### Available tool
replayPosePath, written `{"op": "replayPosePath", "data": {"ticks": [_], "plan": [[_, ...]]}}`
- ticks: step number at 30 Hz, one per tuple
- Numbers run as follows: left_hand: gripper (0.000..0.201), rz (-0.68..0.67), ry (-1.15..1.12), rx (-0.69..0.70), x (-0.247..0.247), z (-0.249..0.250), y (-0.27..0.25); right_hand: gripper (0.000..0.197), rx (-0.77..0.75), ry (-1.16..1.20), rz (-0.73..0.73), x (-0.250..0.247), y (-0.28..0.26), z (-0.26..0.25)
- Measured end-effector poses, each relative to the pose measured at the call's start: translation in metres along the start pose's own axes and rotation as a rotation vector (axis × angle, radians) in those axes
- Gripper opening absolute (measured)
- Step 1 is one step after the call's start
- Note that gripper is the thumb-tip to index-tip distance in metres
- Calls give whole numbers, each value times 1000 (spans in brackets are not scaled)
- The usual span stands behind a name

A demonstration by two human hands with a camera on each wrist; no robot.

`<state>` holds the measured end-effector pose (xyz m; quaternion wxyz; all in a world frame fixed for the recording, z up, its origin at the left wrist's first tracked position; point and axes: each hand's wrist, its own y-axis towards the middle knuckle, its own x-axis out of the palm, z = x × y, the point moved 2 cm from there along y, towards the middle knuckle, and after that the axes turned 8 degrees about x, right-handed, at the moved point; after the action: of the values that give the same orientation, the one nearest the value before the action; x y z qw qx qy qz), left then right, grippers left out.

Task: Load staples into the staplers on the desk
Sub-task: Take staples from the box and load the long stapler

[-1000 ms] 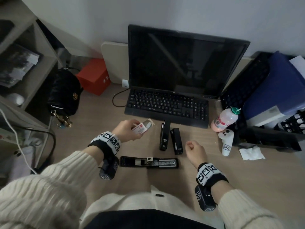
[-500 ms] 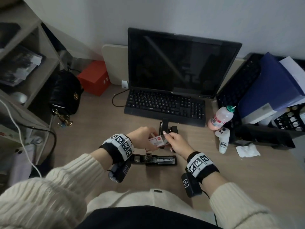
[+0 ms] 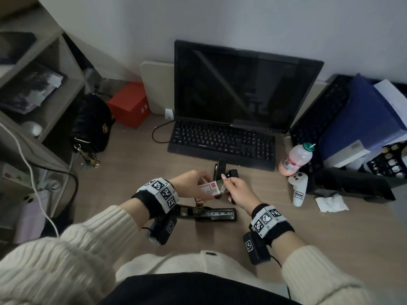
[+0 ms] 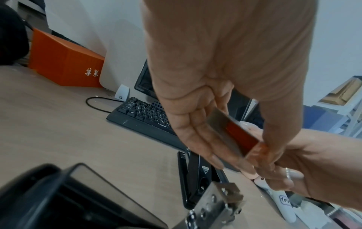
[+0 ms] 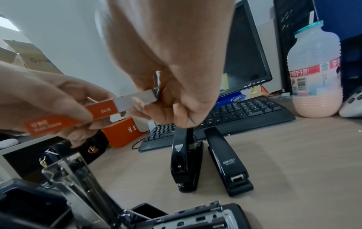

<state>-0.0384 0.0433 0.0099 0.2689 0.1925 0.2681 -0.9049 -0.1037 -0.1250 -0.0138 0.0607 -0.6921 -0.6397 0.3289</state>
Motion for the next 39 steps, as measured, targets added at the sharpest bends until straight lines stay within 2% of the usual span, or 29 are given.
{"op": "replayPosePath", "data": {"ticks": [3,6,10,16,21,26,29,34,39], "plan": [[33,28,-137,21,-2,9,-3,47,-19,-4,-6,-1,-2,-4],[43,12,-95,63,-2,11,-3,54,-7,30,-26,0,-2,-5],[42,30,-86,57,0,8,-2,52,7,121,-1,2,-2,-4],[39,79,-100,45,-2,6,2,33,-85,109,34,2,-6,-3],[33,91,-56,80,-3,5,2,20,-88,138,198,-4,1,2],[40,125,-17,97,-3,2,3,16,-223,-5,394,-8,2,2],[44,138,-26,98,-3,3,2,24,-254,-41,391,-9,-1,2],[40,138,68,96,-3,5,1,11,-285,-115,454,-11,-3,3],[43,132,10,79,-3,2,3,7,-285,-58,397,-10,-3,3]]}}
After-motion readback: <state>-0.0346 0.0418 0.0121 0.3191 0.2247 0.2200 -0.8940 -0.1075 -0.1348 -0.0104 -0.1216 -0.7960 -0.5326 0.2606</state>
